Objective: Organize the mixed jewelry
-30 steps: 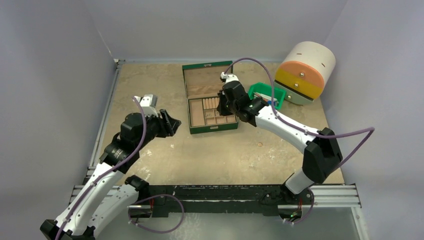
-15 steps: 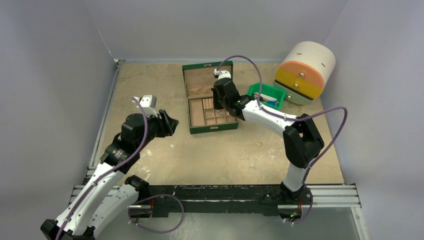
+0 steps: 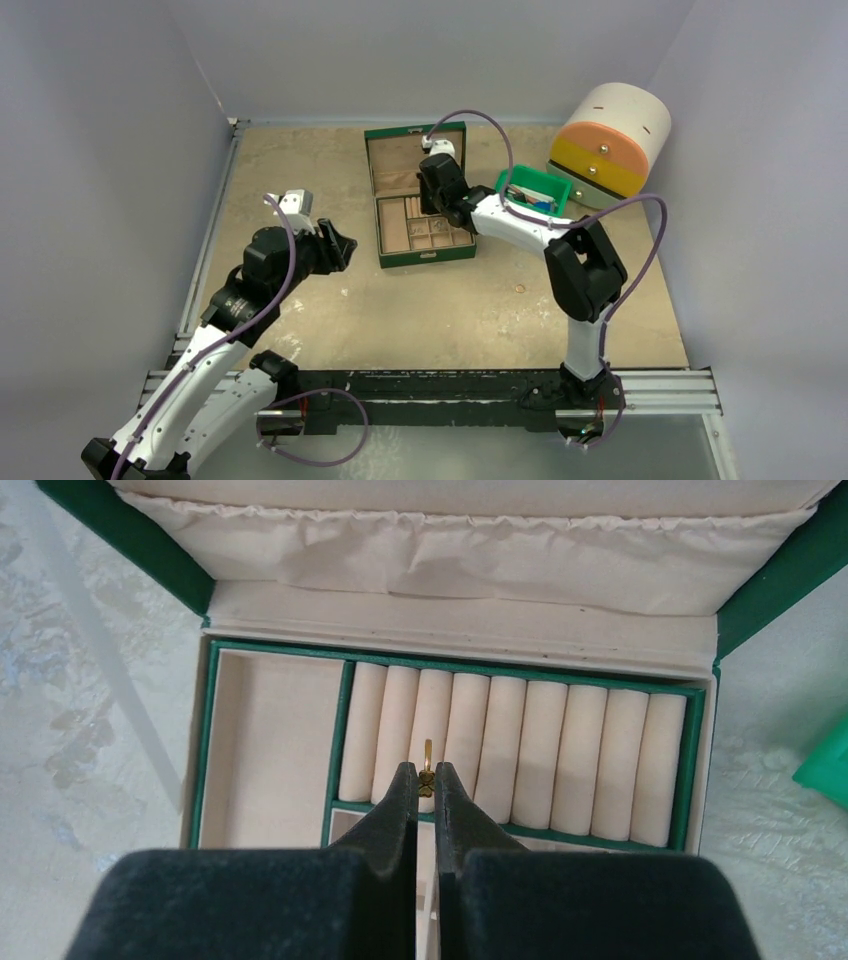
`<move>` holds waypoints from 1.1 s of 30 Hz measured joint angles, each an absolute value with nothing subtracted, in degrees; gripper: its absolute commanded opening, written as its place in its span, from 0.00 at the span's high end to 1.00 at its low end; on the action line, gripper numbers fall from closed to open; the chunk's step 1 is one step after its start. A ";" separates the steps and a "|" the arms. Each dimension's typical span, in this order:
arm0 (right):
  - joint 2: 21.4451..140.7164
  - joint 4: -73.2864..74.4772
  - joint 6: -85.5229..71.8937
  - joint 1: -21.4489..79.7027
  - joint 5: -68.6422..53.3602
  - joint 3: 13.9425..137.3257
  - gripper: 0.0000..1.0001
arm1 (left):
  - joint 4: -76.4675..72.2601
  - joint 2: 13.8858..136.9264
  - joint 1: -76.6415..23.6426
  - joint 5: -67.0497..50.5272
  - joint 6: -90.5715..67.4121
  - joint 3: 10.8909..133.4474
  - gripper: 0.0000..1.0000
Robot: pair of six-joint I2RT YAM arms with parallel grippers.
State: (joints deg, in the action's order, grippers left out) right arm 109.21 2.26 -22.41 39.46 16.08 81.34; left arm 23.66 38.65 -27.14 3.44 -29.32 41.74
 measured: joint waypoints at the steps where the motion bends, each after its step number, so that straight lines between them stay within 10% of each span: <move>1: 109.60 2.22 -22.57 39.44 16.19 81.52 1.00 | 23.66 38.65 -27.14 3.46 -29.32 41.76 0.48; 33: 116.62 3.18 -24.84 39.33 18.59 85.03 1.00 | 24.14 39.09 -27.14 3.49 -29.32 41.76 0.48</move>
